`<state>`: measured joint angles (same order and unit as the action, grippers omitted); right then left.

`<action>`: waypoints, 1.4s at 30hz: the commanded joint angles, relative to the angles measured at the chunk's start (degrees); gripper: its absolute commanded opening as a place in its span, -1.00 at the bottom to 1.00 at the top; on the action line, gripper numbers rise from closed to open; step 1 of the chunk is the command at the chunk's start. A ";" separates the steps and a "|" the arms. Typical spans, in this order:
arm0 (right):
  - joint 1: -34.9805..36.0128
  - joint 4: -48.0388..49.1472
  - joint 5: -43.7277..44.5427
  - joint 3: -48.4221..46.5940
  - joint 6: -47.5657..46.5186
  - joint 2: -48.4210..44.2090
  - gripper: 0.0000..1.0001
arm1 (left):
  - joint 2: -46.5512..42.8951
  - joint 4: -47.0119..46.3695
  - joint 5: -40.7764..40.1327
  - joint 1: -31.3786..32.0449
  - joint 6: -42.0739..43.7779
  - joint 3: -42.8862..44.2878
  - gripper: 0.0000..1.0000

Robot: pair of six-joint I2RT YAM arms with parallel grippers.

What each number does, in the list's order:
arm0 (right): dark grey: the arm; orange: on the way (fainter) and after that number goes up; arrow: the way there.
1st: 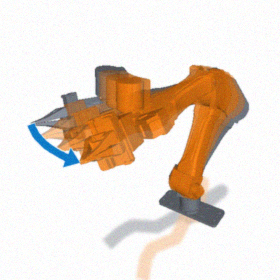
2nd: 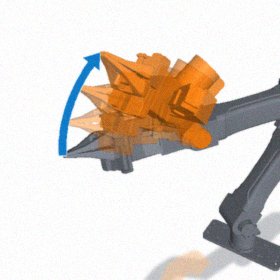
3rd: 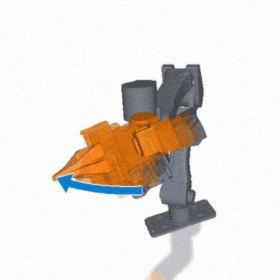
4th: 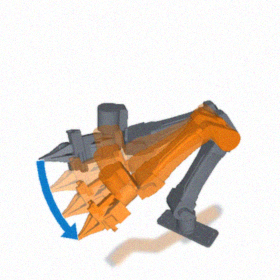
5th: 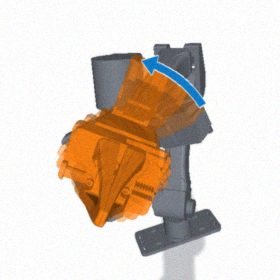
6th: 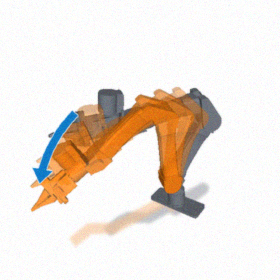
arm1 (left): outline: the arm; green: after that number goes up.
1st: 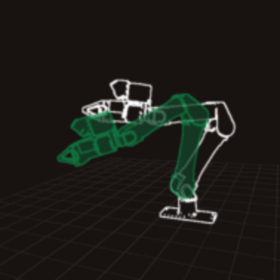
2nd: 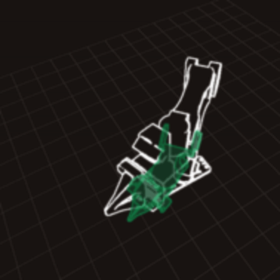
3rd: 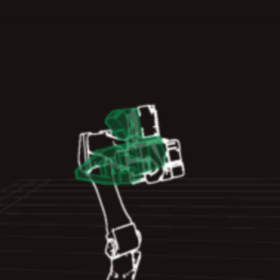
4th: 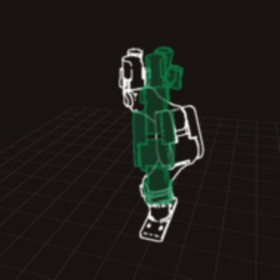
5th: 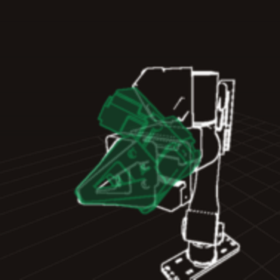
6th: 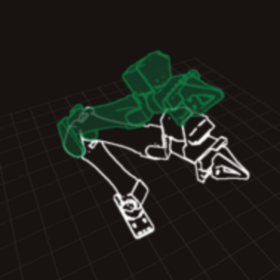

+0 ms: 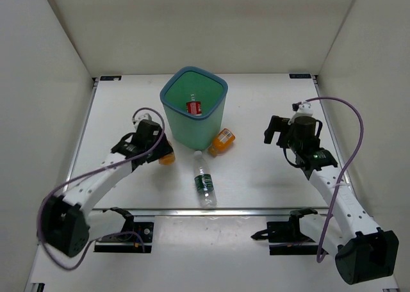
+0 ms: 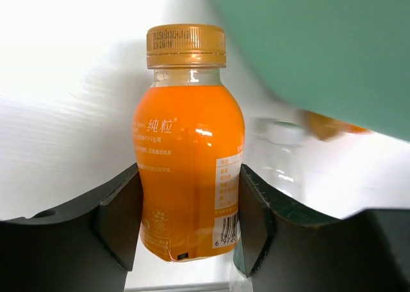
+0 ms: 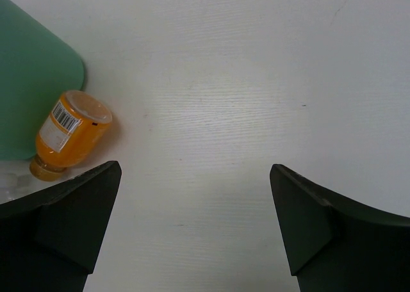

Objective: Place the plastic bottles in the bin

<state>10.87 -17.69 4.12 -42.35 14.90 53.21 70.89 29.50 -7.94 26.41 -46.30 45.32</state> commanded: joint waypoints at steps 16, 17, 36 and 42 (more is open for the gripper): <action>13.38 12.50 1.32 4.72 11.56 4.18 0.98 | 5.47 -9.81 -9.82 2.85 29.25 43.44 0.26; 14.34 13.55 1.24 5.34 12.43 3.83 0.98 | 8.53 -9.55 -8.68 3.11 29.25 45.28 0.29; 21.47 25.06 11.44 -1.41 22.54 23.84 0.99 | -4.76 4.69 -10.16 4.62 26.20 36.82 0.98; 20.06 27.20 6.00 -7.38 28.16 35.89 0.98 | -18.40 17.85 -9.90 -2.76 19.77 14.84 0.98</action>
<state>31.51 6.17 11.05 -45.67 38.54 85.58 52.21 35.64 -17.69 26.15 -22.33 67.90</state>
